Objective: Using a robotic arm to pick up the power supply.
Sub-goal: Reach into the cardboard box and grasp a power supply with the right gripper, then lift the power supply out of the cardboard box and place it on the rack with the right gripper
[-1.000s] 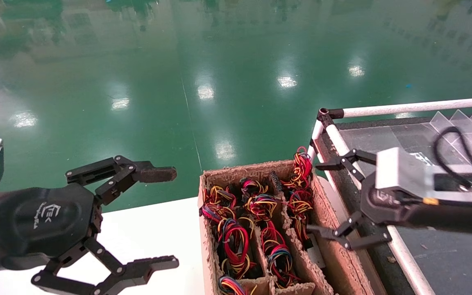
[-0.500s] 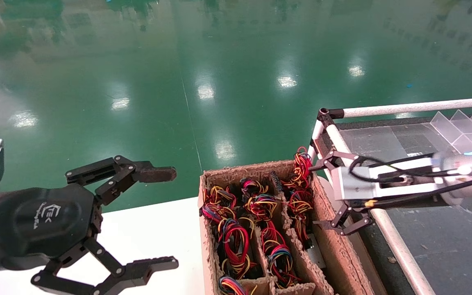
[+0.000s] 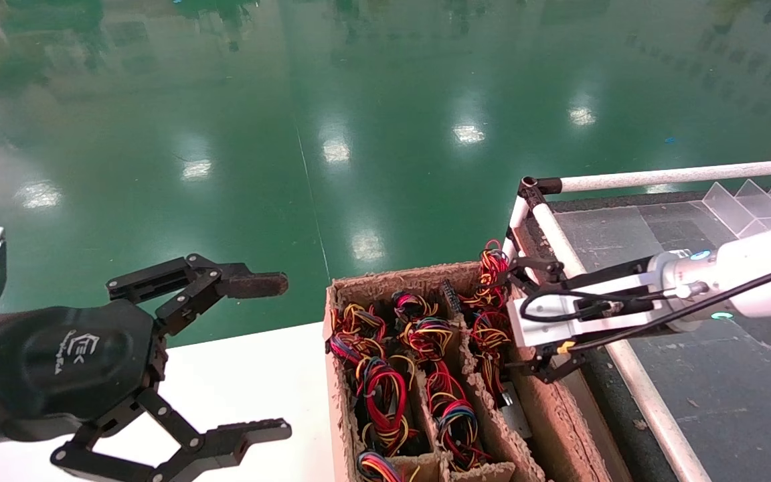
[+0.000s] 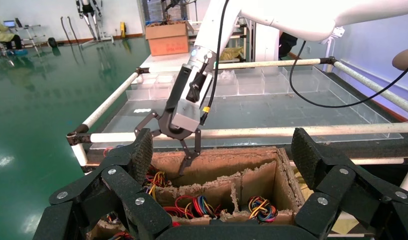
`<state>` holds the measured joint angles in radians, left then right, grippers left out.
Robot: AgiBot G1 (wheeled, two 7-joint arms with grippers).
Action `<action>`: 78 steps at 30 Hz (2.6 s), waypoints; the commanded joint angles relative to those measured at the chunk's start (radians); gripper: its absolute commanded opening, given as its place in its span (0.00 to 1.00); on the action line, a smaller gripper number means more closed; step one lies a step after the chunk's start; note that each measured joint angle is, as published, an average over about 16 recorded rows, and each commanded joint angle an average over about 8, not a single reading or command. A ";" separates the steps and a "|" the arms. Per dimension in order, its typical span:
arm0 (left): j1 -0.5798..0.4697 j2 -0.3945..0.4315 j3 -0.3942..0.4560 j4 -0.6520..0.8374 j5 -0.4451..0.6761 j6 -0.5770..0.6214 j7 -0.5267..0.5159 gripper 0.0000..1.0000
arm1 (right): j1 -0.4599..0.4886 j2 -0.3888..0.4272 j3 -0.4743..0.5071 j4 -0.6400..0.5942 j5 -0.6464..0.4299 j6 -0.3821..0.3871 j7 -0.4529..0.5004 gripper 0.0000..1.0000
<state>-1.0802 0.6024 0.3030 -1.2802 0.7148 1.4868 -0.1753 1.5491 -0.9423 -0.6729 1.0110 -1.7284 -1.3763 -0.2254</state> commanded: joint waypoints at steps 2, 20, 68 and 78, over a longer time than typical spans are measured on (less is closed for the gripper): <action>0.000 0.000 0.000 0.000 0.000 0.000 0.000 1.00 | 0.003 -0.011 -0.012 0.002 -0.021 0.004 -0.008 0.19; 0.000 0.000 0.001 0.000 -0.001 0.000 0.000 1.00 | -0.002 -0.048 -0.048 -0.001 -0.081 0.016 0.003 0.00; -0.001 -0.001 0.003 0.000 -0.002 -0.001 0.002 1.00 | 0.009 -0.039 -0.007 -0.040 -0.029 0.052 -0.046 0.00; -0.001 -0.001 0.004 0.000 -0.002 -0.002 0.002 1.00 | -0.011 0.053 0.056 0.108 0.049 0.055 -0.007 0.00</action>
<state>-1.0810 0.6009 0.3066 -1.2802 0.7124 1.4853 -0.1735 1.5381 -0.8919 -0.6190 1.1145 -1.6832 -1.3199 -0.2305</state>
